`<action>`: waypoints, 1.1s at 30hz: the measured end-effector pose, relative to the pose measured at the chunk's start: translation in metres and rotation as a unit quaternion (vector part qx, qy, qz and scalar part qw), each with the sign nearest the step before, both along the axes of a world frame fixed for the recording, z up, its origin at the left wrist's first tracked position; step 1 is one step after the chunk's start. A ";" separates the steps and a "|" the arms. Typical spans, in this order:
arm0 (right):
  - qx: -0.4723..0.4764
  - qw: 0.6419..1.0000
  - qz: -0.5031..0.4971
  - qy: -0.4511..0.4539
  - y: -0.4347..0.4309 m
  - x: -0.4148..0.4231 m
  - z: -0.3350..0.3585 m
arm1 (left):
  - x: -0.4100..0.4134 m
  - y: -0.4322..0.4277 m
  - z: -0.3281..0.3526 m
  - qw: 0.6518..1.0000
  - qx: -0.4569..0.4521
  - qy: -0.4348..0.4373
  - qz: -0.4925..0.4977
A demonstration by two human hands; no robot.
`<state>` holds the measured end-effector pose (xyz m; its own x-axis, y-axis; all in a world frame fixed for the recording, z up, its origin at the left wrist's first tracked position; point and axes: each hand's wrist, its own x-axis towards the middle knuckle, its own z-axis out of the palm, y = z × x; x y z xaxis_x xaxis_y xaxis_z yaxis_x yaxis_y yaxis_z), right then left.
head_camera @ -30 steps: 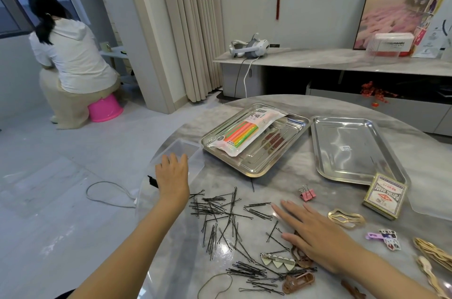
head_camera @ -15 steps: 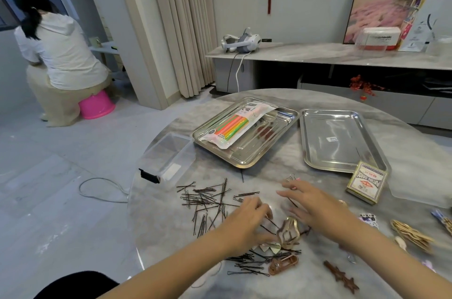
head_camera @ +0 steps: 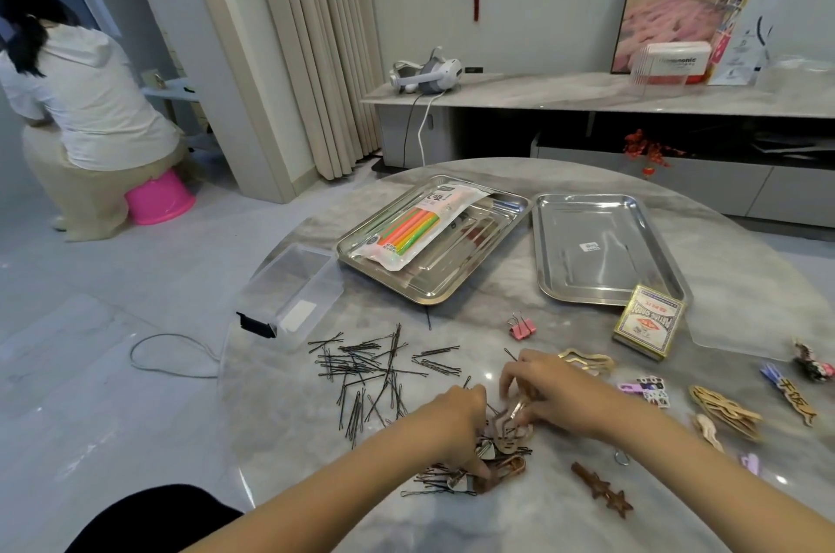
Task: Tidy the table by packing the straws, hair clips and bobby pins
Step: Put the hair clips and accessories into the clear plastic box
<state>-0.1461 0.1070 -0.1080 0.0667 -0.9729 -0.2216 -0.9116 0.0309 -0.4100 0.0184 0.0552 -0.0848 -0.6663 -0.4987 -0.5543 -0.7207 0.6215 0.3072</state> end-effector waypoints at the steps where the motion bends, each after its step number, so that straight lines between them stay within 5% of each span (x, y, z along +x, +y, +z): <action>1: -0.001 1.000 -0.002 -0.003 0.000 -0.001 0.000 | -0.001 -0.001 0.000 1.000 0.010 -0.008 0.006; 8: -0.011 0.996 -0.023 -0.081 0.000 -0.006 0.013 | -0.007 -0.021 0.013 0.997 0.058 -0.035 0.032; 11: -0.016 0.991 -0.025 -0.131 0.000 -0.004 0.019 | -0.002 -0.036 0.017 0.992 0.064 0.041 0.098; 15: -0.044 0.973 -0.062 -0.220 -0.002 0.004 0.019 | 0.001 -0.049 0.023 0.905 0.213 0.216 0.299; 21: -0.093 0.926 -0.164 -0.326 -0.002 0.014 0.016 | 0.004 -0.034 0.017 0.883 0.358 0.202 0.224; 25: -0.097 0.916 -0.182 -0.344 0.000 0.015 0.012 | 0.005 -0.038 0.017 0.896 0.312 0.208 0.241; 29: -0.087 0.975 -0.108 -0.176 0.003 0.009 0.011 | 0.020 -0.072 0.047 0.894 0.212 0.280 0.278; 33: -0.021 0.991 -0.023 -0.128 0.006 0.017 0.012 | 0.066 -0.137 0.077 0.842 0.040 0.389 0.372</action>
<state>-0.1294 0.1134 -0.0961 0.0705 -0.9842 -0.1627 -0.7753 0.0485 -0.6297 0.0840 -0.0823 -0.0080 -0.3635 -0.9200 -0.1469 -0.4632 0.0417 0.8852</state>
